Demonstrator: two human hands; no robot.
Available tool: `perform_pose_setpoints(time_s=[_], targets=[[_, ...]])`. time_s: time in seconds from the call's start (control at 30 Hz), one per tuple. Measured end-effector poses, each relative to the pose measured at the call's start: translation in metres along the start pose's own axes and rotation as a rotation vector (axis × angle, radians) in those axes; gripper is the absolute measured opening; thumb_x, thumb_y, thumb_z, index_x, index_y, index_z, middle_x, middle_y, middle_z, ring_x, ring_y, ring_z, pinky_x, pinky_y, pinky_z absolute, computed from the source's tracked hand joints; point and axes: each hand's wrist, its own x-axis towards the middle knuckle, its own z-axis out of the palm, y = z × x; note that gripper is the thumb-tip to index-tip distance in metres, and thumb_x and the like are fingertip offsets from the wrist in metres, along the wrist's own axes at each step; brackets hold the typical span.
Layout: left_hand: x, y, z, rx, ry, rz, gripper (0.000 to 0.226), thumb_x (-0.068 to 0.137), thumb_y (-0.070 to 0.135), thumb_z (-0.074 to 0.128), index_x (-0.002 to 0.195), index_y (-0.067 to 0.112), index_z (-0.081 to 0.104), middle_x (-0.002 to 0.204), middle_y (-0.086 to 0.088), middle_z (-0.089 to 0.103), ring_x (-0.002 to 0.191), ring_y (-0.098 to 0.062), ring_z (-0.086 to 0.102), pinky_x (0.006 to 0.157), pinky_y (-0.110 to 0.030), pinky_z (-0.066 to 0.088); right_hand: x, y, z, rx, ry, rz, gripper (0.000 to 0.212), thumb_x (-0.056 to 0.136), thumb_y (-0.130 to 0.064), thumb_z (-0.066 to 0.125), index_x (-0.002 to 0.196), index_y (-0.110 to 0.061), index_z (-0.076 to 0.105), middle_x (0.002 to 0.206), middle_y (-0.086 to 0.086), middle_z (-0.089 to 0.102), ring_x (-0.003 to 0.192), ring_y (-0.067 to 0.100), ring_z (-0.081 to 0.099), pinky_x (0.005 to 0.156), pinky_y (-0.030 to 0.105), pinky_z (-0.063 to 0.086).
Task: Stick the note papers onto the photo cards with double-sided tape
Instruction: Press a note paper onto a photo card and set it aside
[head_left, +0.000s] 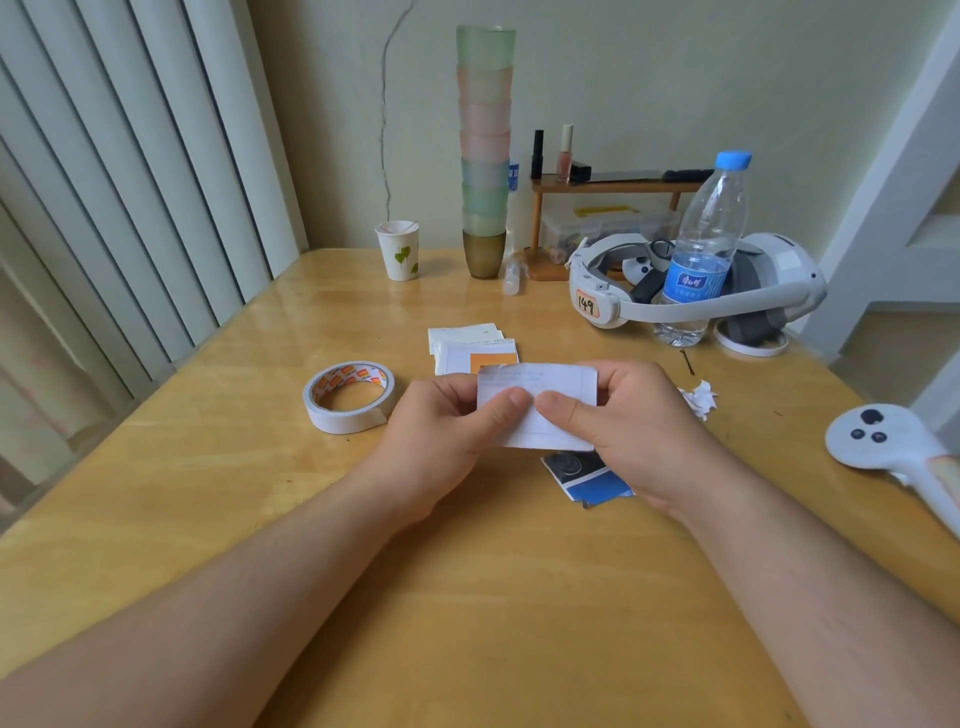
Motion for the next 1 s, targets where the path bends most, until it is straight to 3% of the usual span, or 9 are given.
perform_pose_setpoints(time_s=[0.17, 0.27, 0.37, 0.43, 0.53, 0.7, 0.83, 0.9, 1.0], targets=[[-0.0013, -0.0013, -0.0001, 0.075, -0.040, 0.071, 0.023, 0.101, 0.033, 0.069, 0.107, 0.015, 0.082, 0.108, -0.012, 0.080, 0.095, -0.020, 0.069, 0.090, -0.048, 0.055, -0.0004, -0.0004, 0.0014, 0.036, -0.005, 0.004, 0.004, 0.092, -0.028, 0.079, 0.090, -0.029, 0.082, 0.084, 0.005, 0.079, 0.078, 0.027, 0.074, 0.076, 0.052, 0.061], [-0.0019, -0.0031, -0.0001, 0.091, -0.052, 0.089, 0.027, 0.099, 0.038, 0.070, 0.102, 0.014, 0.082, 0.101, -0.012, 0.079, 0.085, -0.016, 0.060, 0.079, -0.042, 0.047, 0.0018, 0.0007, 0.0030, 0.019, 0.036, 0.002, 0.006, 0.089, -0.023, 0.081, 0.083, -0.024, 0.081, 0.076, 0.003, 0.076, 0.071, 0.023, 0.071, 0.070, 0.047, 0.059], [-0.0009, -0.0038, 0.0008, 0.081, -0.065, 0.090, 0.030, 0.100, 0.039, 0.069, 0.103, 0.012, 0.081, 0.103, -0.023, 0.076, 0.084, -0.017, 0.058, 0.079, -0.040, 0.044, 0.0026, 0.0014, 0.0024, 0.004, 0.067, -0.029, 0.008, 0.087, -0.022, 0.083, 0.082, -0.018, 0.079, 0.071, 0.000, 0.072, 0.066, 0.017, 0.067, 0.060, 0.035, 0.054], [-0.0007, -0.0038, 0.0013, 0.072, -0.053, 0.084, 0.026, 0.101, 0.035, 0.069, 0.101, 0.012, 0.082, 0.097, -0.016, 0.078, 0.081, -0.014, 0.060, 0.078, -0.036, 0.046, 0.0030, 0.0019, 0.0015, -0.007, 0.071, -0.025, 0.010, 0.087, -0.022, 0.083, 0.079, -0.019, 0.077, 0.069, -0.001, 0.071, 0.064, 0.016, 0.067, 0.058, 0.033, 0.053], [-0.0006, -0.0037, 0.0014, 0.084, -0.012, 0.074, 0.026, 0.100, 0.035, 0.071, 0.097, 0.012, 0.082, 0.090, -0.001, 0.079, 0.077, -0.010, 0.060, 0.074, -0.029, 0.048, 0.0032, 0.0029, 0.0012, 0.025, 0.045, 0.007, 0.008, 0.087, -0.021, 0.083, 0.080, -0.020, 0.078, 0.074, 0.002, 0.076, 0.071, 0.022, 0.072, 0.064, 0.041, 0.060], [0.0003, -0.0025, 0.0006, 0.058, 0.022, 0.086, 0.032, 0.097, 0.044, 0.072, 0.095, 0.013, 0.082, 0.100, -0.020, 0.078, 0.086, -0.018, 0.062, 0.082, -0.041, 0.050, 0.0013, 0.0024, 0.0030, 0.074, 0.006, 0.044, 0.012, 0.090, -0.014, 0.079, 0.102, -0.018, 0.079, 0.092, 0.007, 0.081, 0.090, 0.029, 0.078, 0.087, 0.055, 0.062], [-0.0012, 0.0012, 0.0040, 0.069, 0.025, 0.069, 0.033, 0.097, 0.037, 0.069, 0.066, 0.027, 0.078, 0.066, 0.011, 0.067, 0.063, -0.008, 0.048, 0.061, -0.027, 0.039, 0.0022, 0.0001, 0.0026, 0.024, 0.028, -0.003, 0.012, 0.092, -0.014, 0.078, 0.104, -0.018, 0.079, 0.092, 0.005, 0.081, 0.091, 0.029, 0.077, 0.086, 0.058, 0.062], [-0.0004, -0.0001, 0.0028, 0.051, 0.004, 0.067, 0.023, 0.095, 0.036, 0.069, 0.078, 0.026, 0.081, 0.078, 0.010, 0.073, 0.071, -0.009, 0.058, 0.067, -0.028, 0.045, 0.0022, -0.0002, 0.0011, 0.005, 0.034, -0.014, 0.012, 0.092, -0.015, 0.078, 0.103, -0.019, 0.079, 0.092, 0.004, 0.081, 0.090, 0.027, 0.077, 0.085, 0.057, 0.062], [-0.0016, 0.0002, 0.0018, -0.009, -0.048, 0.049, 0.019, 0.098, 0.020, 0.070, 0.114, 0.014, 0.079, 0.110, -0.002, 0.081, 0.107, -0.017, 0.075, 0.097, -0.032, 0.058, 0.0011, -0.0003, -0.0004, -0.003, 0.022, -0.014, 0.011, 0.092, -0.018, 0.079, 0.103, -0.021, 0.080, 0.091, 0.002, 0.081, 0.090, 0.025, 0.078, 0.086, 0.052, 0.063]])
